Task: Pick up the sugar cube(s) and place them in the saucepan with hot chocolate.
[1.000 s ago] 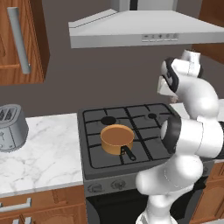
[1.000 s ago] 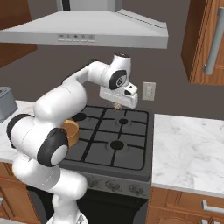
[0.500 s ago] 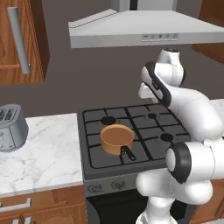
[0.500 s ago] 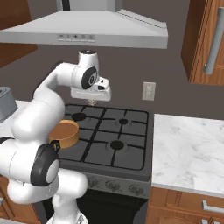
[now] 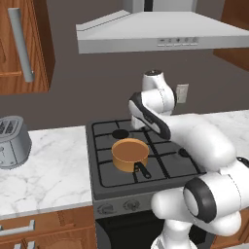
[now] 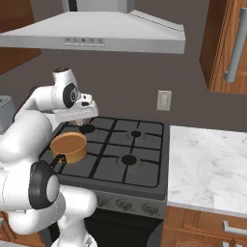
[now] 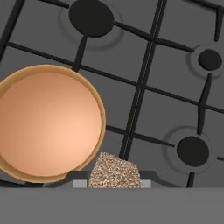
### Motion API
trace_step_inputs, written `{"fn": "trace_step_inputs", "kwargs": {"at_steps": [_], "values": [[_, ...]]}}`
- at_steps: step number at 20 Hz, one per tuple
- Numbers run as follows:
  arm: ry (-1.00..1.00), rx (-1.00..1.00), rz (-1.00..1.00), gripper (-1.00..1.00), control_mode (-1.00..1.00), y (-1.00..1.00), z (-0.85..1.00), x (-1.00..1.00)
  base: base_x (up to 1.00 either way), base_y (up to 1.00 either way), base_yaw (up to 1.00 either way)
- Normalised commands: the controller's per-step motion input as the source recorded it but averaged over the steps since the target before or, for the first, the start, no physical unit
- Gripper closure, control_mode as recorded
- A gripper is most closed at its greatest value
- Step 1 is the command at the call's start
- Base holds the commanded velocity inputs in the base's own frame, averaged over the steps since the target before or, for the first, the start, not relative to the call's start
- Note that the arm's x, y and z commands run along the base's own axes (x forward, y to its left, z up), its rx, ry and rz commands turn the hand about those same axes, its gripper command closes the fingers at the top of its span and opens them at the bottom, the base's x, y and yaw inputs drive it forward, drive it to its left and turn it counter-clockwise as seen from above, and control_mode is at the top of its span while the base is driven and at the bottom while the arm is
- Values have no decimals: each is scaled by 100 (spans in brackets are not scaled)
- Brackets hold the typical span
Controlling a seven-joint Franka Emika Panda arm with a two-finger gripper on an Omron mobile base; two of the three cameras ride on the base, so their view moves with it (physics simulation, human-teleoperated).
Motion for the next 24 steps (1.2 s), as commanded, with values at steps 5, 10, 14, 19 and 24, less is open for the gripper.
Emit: {"fn": "trace_step_inputs", "kwargs": {"at_steps": [5,10,14,19,24], "values": [[23,0,2,100,-100,18,-10,4,0,0,0],[11,0,1,100,-100,42,-29,24,0,0,0],[2,0,0,100,-100,36,-45,46,0,0,0],[0,2,0,100,-100,20,-52,33,0,0,0],[0,8,0,100,-100,20,-48,6,0,0,0]]}}
